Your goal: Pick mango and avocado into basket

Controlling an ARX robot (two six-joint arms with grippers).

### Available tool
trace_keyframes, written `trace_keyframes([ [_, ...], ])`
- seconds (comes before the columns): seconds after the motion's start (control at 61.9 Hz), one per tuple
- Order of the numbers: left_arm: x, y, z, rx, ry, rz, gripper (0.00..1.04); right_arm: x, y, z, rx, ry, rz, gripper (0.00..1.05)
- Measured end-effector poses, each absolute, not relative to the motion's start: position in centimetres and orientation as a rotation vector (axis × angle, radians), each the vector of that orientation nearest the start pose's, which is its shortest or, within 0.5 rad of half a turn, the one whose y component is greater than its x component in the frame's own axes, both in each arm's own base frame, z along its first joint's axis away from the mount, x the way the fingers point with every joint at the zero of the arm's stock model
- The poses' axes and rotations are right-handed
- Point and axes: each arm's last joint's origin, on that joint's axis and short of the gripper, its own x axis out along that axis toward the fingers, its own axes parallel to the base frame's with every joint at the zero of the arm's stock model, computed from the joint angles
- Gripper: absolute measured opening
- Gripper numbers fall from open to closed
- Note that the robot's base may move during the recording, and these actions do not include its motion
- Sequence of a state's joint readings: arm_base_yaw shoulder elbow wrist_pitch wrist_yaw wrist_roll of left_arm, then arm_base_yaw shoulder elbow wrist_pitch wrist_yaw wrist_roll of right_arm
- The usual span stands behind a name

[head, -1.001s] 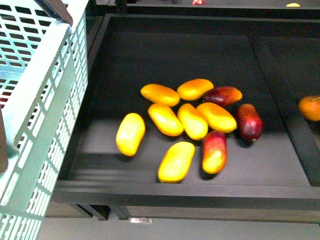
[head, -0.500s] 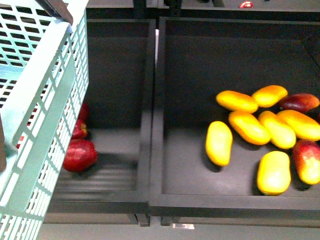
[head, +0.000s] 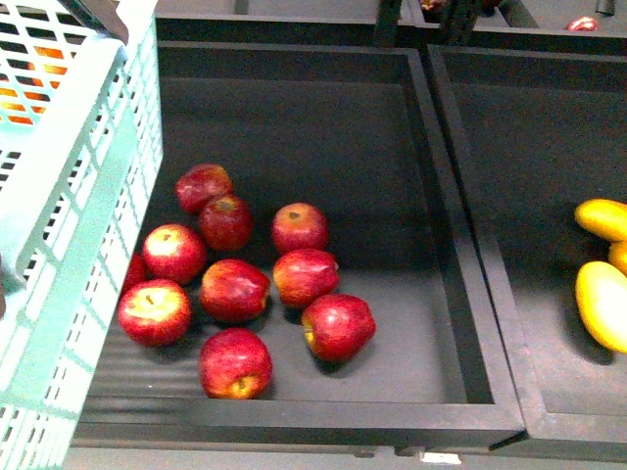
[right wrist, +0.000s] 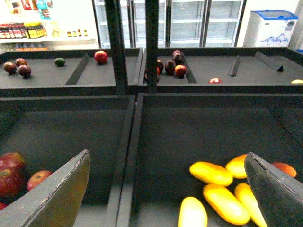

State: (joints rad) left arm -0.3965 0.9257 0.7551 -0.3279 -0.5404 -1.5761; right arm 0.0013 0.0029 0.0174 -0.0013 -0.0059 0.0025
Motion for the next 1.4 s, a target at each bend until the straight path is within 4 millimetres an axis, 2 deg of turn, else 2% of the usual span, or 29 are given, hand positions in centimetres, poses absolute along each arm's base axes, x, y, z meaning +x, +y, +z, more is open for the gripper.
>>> trace_keyframes([
  [0.436, 18.5, -6.3, 28.8, -1.326, 0.254, 0.427, 0.16, 9.7, 0.0, 16.9, 0.002, -0.013, 0.002, 0.96],
  [0.517, 18.9, -6.9, 28.9, -1.205, 0.454, 0.385, 0.16, 9.7, 0.0, 16.9, 0.002, -0.013, 0.001, 0.96],
  [0.597, 20.7, -9.5, 29.5, -0.986, 0.626, 0.216, 0.16, 9.7, 0.0, 16.9, 0.002, -0.013, 0.002, 0.96],
  [0.694, 22.7, -13.3, 29.8, -0.816, 0.712, 0.069, 0.16, 9.7, 0.0, 16.9, 0.002, -0.013, 0.003, 0.96],
  [0.856, 24.9, -19.3, 29.8, -0.726, 0.786, -0.082, 0.16, 9.7, 0.0, 16.9, 0.002, -0.013, 0.001, 0.96],
  [0.92, 25.1, -21.9, 29.7, -0.703, 0.826, -0.151, 0.16, 9.7, 0.0, 16.9, 0.002, -0.013, 0.002, 0.96],
  [1.017, 24.8, -24.6, 29.5, -0.696, 0.873, -0.239, 0.16, 9.7, 0.0, 16.9, 0.002, -0.013, 0.002, 0.96],
  [1.195, 23.5, -27.7, 29.3, -0.699, 0.915, -0.358, 0.16, 9.7, 0.0, 16.9, 0.002, -0.013, 0.002, 0.96],
  [1.404, 23.2, -28.0, 29.2, -0.694, 0.922, -0.369, 0.16, 9.7, 0.0, 16.9, 0.002, -0.013, 0.002, 0.96],
])
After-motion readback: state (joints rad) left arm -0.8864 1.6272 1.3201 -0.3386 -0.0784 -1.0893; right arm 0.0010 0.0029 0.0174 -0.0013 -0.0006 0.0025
